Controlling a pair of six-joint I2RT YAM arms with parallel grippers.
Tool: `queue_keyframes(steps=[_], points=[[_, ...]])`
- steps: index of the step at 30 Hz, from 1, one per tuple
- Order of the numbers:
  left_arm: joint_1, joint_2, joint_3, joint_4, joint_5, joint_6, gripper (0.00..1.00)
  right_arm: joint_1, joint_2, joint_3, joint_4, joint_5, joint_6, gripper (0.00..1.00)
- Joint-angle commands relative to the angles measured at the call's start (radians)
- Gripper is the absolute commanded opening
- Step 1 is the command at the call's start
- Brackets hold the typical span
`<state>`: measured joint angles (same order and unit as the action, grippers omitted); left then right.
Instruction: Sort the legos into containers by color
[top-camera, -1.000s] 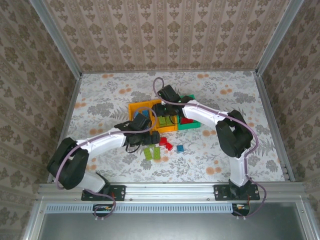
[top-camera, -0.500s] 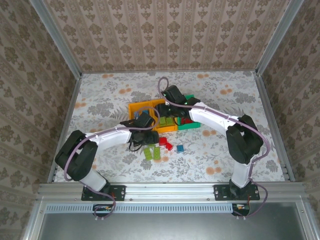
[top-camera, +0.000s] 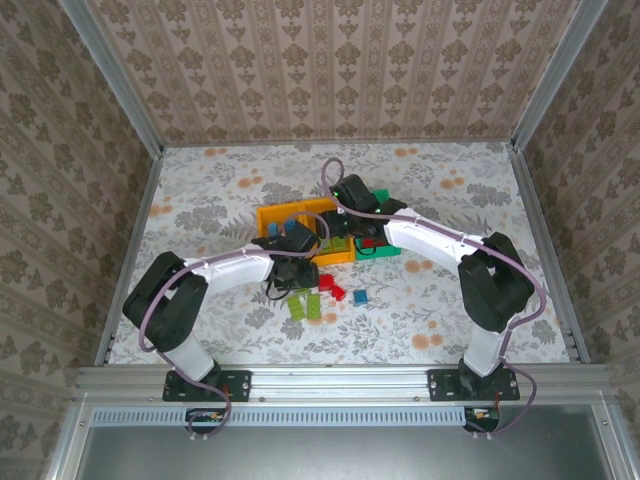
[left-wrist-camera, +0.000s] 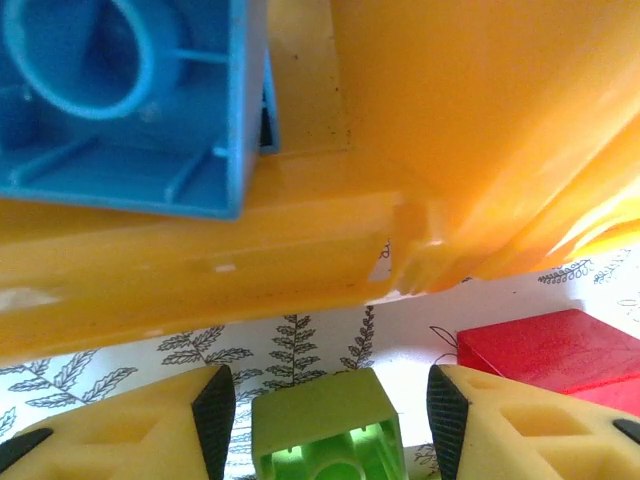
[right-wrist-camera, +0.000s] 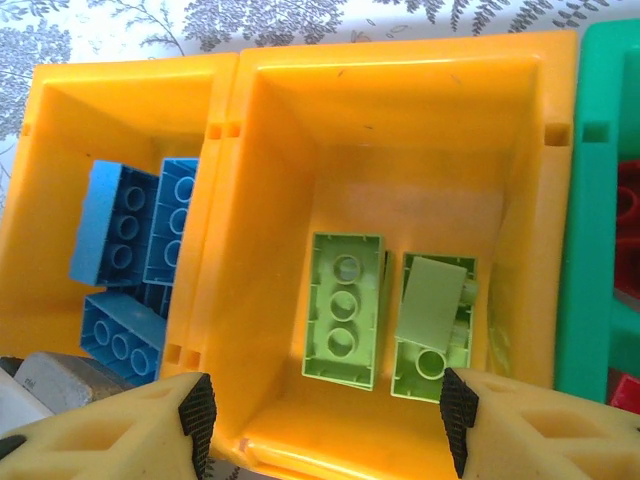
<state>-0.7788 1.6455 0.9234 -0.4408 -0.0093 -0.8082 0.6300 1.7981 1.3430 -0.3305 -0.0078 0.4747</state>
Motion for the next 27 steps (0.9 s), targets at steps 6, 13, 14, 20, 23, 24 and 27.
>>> queue_keyframes(steps=[6,13,14,20,23,24,27], points=[[-0.016,0.016,0.018,-0.059,-0.033,0.020,0.43,-0.019,-0.070,-0.036,0.028,0.025,-0.002,0.65],[-0.022,0.008,0.025,-0.060,-0.044,0.027,0.32,-0.022,-0.093,-0.044,0.032,0.029,0.002,0.65],[-0.022,0.003,0.029,-0.063,-0.049,0.028,0.31,-0.023,-0.096,-0.048,0.032,0.032,-0.001,0.65],[-0.021,-0.037,0.085,-0.099,-0.064,0.058,0.31,-0.035,-0.143,-0.095,0.037,0.049,-0.003,0.65],[-0.020,-0.046,0.159,-0.129,-0.071,0.097,0.32,-0.041,-0.186,-0.147,0.056,0.049,-0.019,0.65],[-0.017,-0.043,0.189,-0.138,-0.071,0.113,0.32,-0.041,-0.196,-0.168,0.064,0.039,-0.034,0.65],[-0.008,-0.024,0.277,-0.157,-0.073,0.153,0.32,-0.041,-0.220,-0.227,0.055,0.037,-0.059,0.65]])
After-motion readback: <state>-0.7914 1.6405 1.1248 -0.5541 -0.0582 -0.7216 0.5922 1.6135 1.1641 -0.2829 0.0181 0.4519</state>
